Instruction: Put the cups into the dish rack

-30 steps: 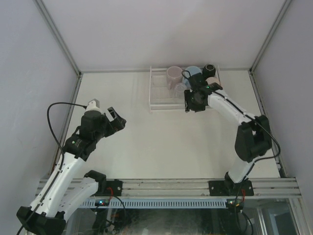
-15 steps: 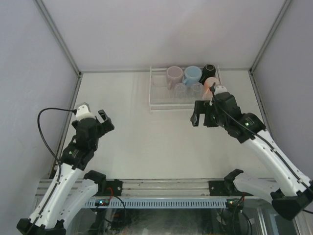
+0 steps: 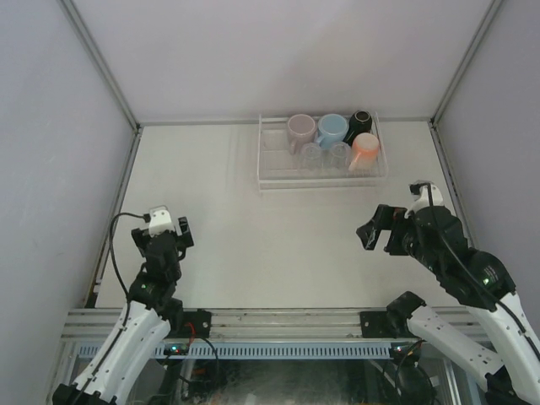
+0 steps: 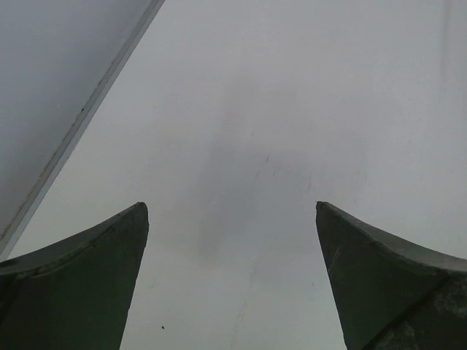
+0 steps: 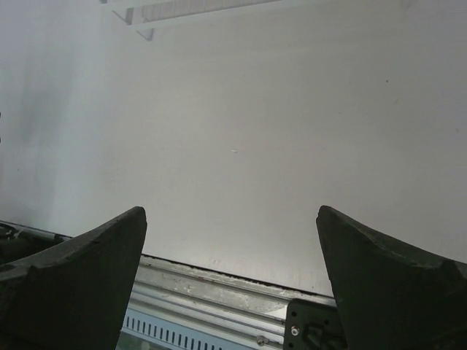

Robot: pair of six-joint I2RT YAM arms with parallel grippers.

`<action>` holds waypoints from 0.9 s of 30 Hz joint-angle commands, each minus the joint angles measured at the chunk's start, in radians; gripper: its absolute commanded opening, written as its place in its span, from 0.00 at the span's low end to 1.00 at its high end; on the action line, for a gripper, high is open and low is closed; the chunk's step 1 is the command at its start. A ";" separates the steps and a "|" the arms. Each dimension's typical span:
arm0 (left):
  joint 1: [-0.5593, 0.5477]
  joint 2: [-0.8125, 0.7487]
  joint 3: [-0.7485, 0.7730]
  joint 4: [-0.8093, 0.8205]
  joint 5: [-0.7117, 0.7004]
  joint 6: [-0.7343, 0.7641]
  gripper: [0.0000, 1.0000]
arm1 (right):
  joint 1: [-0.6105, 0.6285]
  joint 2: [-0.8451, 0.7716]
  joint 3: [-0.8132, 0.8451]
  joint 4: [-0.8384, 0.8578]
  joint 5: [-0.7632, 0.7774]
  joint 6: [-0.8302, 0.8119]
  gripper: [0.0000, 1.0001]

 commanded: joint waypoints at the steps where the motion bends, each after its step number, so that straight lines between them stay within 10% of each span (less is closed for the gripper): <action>1: 0.008 0.002 -0.102 0.222 -0.015 0.113 1.00 | 0.007 0.002 0.004 -0.032 0.067 0.008 1.00; 18: 0.009 -0.609 -0.330 0.118 -0.053 0.127 1.00 | -0.077 -0.256 -0.555 0.698 0.246 -0.438 1.00; 27: 0.008 -0.603 -0.321 0.095 -0.084 0.105 1.00 | -0.363 -0.322 -0.794 0.850 0.048 -0.505 1.00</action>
